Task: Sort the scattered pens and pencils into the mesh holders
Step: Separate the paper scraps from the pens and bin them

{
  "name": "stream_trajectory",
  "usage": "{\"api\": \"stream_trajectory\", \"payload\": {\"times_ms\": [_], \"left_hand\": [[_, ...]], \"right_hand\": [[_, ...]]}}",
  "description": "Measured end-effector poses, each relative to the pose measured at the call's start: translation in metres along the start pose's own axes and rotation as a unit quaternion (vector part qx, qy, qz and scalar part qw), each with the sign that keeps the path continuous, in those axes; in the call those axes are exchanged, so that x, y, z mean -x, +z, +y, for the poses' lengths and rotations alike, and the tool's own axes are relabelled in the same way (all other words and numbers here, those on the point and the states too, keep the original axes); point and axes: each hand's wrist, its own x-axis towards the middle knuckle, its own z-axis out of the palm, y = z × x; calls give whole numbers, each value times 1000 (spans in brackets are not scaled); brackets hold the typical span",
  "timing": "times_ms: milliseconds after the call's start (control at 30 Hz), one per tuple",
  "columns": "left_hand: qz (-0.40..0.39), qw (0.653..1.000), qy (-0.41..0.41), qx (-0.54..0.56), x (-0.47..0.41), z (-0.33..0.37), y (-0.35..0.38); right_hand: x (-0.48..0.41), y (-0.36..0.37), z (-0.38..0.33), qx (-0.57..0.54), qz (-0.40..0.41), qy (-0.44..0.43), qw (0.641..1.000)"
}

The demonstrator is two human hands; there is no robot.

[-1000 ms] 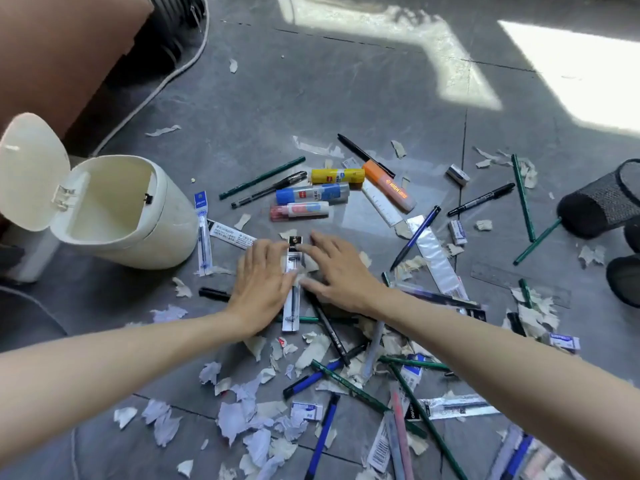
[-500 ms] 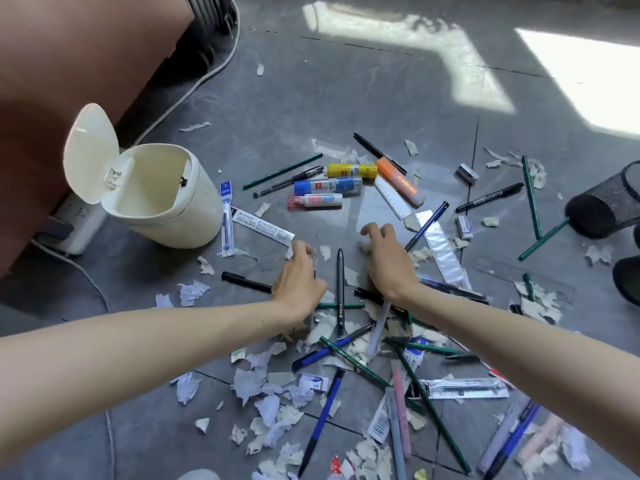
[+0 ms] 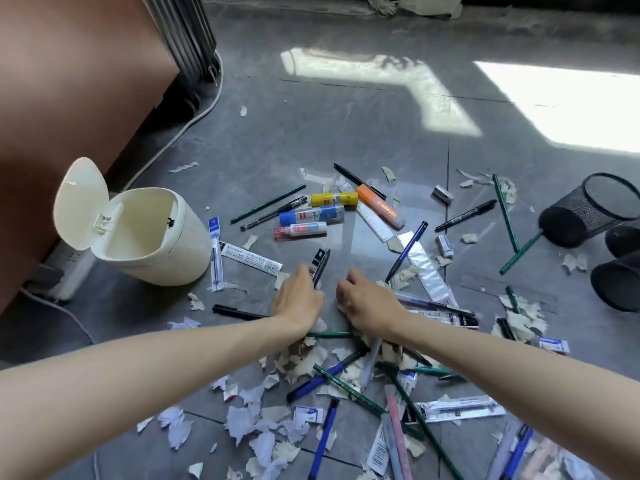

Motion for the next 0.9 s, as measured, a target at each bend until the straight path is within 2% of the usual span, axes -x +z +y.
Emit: {"api": "stream_trajectory", "payload": {"times_ms": [67,100,200,333,400,467,567,633,700,800,900], "left_hand": [[6,998,63,-15,-19,-3,-14],[14,992,110,-53,-31,-3,-22],[27,951,245,-186,-68,1,-37],[35,917,292,-271,-105,8,-41],[68,890,330,-306,-118,9,-40],[101,885,338,-305,-130,9,-40],[57,916,295,-266,-141,8,-37],[44,921,285,-263,-145,9,-37],[52,914,285,-284,-147,10,-36],[49,913,285,-288,-152,9,-40],[49,894,323,-307,-159,0,-47]], "right_hand": [[0,-5,-3,-6,-23,-15,1000],[1,-8,-5,5,-8,-30,1000],[-7,-5,-5,84,42,-65,993],[-32,-7,1,29,45,-5,999],[-43,-13,6,3,79,31,996],[-55,-25,13,-3,152,72,986],[-79,-47,33,-43,234,126,963],[-102,-62,50,-45,214,110,970],[-125,-72,61,-35,153,92,983],[-150,-77,60,-59,60,135,987],[-157,-65,51,-97,118,123,981]]}}
